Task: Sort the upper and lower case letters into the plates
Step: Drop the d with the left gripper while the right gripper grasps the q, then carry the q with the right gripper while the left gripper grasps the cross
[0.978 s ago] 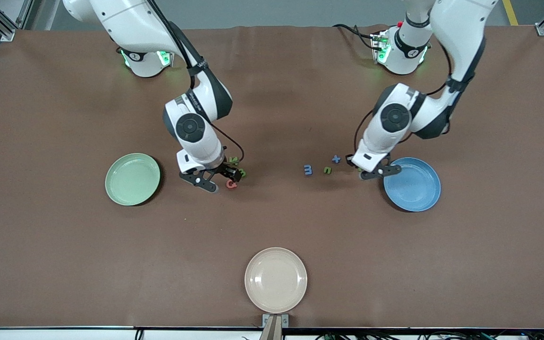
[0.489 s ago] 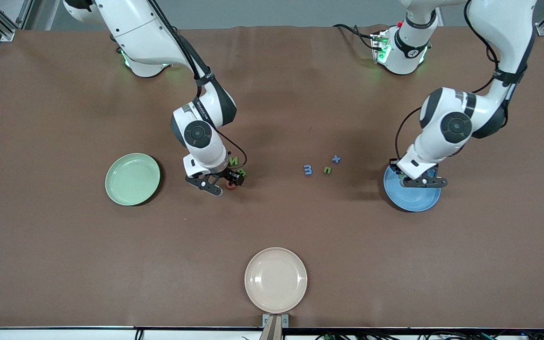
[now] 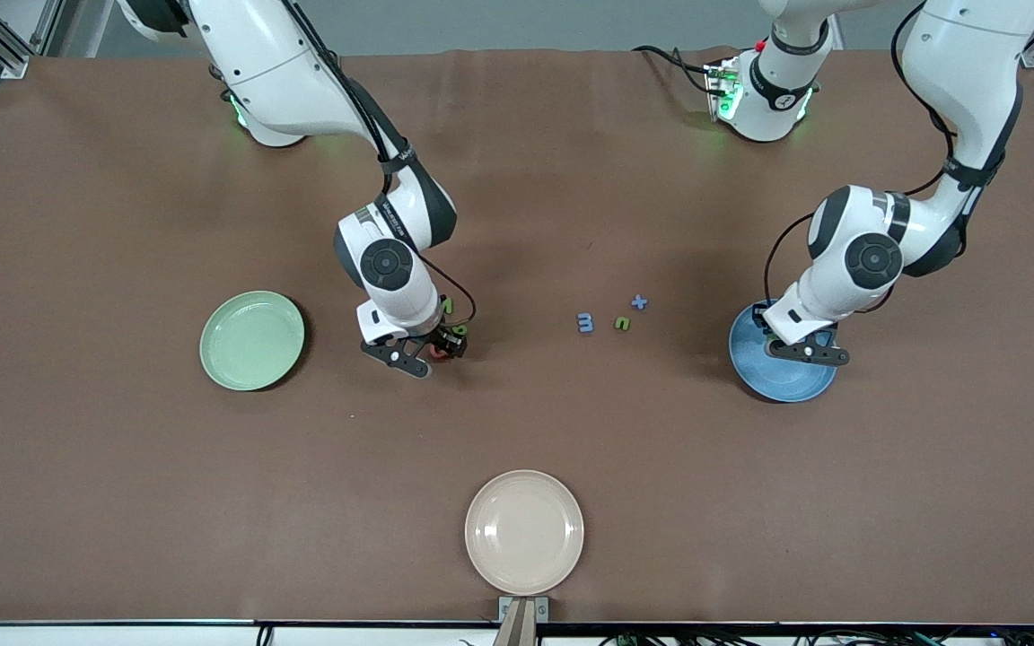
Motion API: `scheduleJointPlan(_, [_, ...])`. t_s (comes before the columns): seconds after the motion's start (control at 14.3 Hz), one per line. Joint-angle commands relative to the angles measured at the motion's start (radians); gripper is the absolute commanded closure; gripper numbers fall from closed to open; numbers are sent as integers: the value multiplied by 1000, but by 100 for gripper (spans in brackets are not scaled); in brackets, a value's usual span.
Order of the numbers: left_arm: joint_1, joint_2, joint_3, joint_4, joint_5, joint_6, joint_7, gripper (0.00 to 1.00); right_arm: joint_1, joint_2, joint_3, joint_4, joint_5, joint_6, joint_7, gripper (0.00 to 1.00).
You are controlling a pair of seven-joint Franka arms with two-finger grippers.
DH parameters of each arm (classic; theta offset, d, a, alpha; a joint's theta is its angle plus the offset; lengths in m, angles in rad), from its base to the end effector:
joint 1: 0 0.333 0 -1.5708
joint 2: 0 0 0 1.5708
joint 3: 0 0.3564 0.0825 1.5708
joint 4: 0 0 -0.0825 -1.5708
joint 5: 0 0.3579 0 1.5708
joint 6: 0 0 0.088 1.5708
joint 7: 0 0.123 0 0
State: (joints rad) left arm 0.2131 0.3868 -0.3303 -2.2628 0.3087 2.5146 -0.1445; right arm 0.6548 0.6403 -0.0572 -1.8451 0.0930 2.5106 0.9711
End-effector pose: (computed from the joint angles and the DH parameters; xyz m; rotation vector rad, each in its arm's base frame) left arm 0.5219 -0.0616 0.2325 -3.0644 0.3332 0.1427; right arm 0.5386 0.3709 0.2161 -3.0334 0.6721 -0.0058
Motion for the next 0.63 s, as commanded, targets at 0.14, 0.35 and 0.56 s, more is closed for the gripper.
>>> scheduleJointPlan(0.14, [23,7,-7,3,47,12,14,47,22,18,-10,18,-13,5,31,34])
scheduleJointPlan(0.35, [17,-45,-33,22,47,-20,-1,0,20,22,-12,23,-16,7,31,40])
scheduleJointPlan(0.56, [20,-59,-133,81,23,-133,-125,0,9,22,-12,24,-27,5,28,66])
